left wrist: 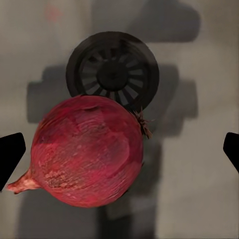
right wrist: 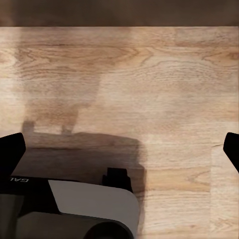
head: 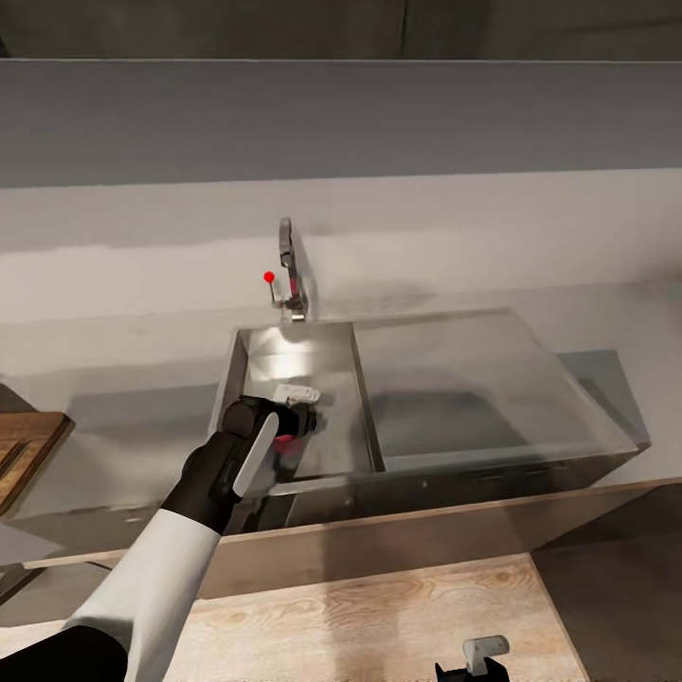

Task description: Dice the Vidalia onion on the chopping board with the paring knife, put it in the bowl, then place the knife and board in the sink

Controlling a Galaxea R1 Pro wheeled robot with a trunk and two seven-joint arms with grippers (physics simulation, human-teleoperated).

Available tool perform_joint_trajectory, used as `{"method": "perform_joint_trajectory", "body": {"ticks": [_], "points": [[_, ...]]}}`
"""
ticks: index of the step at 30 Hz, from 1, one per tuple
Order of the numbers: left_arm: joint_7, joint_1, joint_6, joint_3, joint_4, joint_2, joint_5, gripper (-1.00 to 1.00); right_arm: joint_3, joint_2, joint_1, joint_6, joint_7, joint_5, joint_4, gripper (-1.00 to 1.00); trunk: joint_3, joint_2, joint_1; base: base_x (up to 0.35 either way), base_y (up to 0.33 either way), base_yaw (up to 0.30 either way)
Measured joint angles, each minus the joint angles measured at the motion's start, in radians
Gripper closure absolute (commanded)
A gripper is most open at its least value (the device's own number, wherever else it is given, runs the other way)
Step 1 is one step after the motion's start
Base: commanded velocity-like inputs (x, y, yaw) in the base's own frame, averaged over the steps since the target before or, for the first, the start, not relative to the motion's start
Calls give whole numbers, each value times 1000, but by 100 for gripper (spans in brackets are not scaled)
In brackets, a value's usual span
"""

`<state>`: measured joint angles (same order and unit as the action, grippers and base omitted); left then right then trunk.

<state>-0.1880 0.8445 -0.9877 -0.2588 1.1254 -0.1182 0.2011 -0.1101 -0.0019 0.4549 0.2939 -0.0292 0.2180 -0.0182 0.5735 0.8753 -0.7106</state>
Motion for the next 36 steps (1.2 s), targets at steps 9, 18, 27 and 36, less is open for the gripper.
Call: {"method": "perform_joint_trajectory", "body": {"ticks": [9, 18, 27, 36], "points": [[0, 0, 0, -1, 0, 0, -1, -100, 0, 0, 0, 0, 0, 0, 0, -100, 14, 0, 0, 0, 0, 0], [0, 0, 0, 0, 0, 0, 0, -100, 0, 0, 0, 0, 0, 0, 0, -100, 28, 0, 0, 0, 0, 0], [0, 0, 0, 0, 0, 0, 0, -100, 0, 0, 0, 0, 0, 0, 0, -100, 43, 0, 0, 0, 0, 0], [0, 0, 0, 1, 4, 0, 0, 100, 0, 0, 0, 0, 0, 0, 0, -100, 50, 0, 0, 0, 0, 0]]}}
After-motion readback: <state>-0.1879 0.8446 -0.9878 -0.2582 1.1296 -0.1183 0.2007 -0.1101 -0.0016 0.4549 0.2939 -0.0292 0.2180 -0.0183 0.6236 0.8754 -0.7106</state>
